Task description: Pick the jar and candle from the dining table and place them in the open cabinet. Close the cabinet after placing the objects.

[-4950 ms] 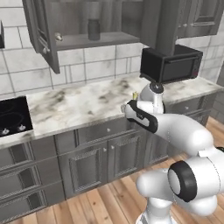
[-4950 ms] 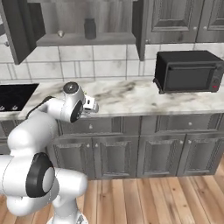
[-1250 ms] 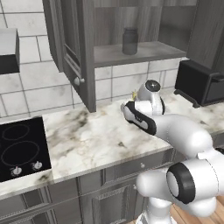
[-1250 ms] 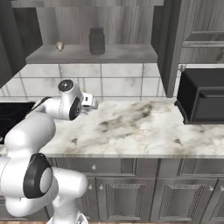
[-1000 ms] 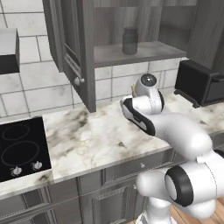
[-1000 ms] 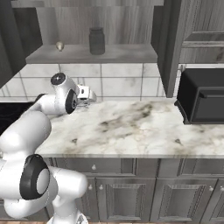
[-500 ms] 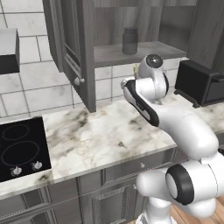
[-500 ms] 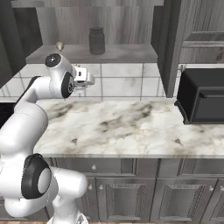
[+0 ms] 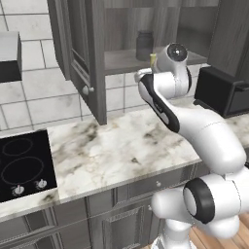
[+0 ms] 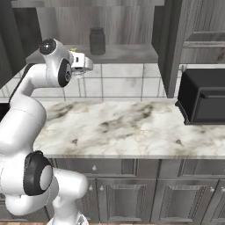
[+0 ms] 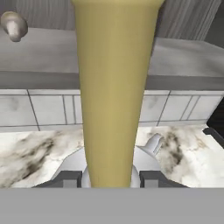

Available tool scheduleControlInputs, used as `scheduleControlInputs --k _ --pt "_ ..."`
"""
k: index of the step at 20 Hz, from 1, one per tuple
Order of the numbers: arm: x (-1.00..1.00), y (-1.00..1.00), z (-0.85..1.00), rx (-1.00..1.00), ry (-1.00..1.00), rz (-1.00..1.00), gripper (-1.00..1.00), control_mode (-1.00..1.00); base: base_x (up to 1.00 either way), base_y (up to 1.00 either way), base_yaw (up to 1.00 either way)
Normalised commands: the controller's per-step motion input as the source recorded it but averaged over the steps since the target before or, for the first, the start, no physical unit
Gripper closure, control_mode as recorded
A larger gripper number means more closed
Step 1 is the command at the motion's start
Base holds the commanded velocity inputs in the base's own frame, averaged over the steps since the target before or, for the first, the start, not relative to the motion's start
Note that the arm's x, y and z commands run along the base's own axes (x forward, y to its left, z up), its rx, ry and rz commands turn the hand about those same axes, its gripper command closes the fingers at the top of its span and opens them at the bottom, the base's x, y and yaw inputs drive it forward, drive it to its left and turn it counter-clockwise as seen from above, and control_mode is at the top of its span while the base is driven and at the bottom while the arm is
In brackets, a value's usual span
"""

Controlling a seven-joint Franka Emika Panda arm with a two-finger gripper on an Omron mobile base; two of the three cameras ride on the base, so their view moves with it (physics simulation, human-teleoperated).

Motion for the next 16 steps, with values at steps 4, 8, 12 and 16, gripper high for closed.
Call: scheduleControlInputs --k 4,8,12,16 --pt "0.0 0.07 0.33 0.0 -0.15 0.0 1.0 -1.0 0.0 0.0 0.0" --pt "0.0 0.06 0.26 0.04 -0.15 0.0 1.0 -1.0 0.0 0.0 0.0" --pt "0.04 0.06 0.21 0.1 -0.1 0.0 1.0 -1.0 0.0 0.0 0.0" --pt "0.09 0.09 0.33 0.13 -0.01 0.0 1.0 -1.0 0.0 0.0 0.0"
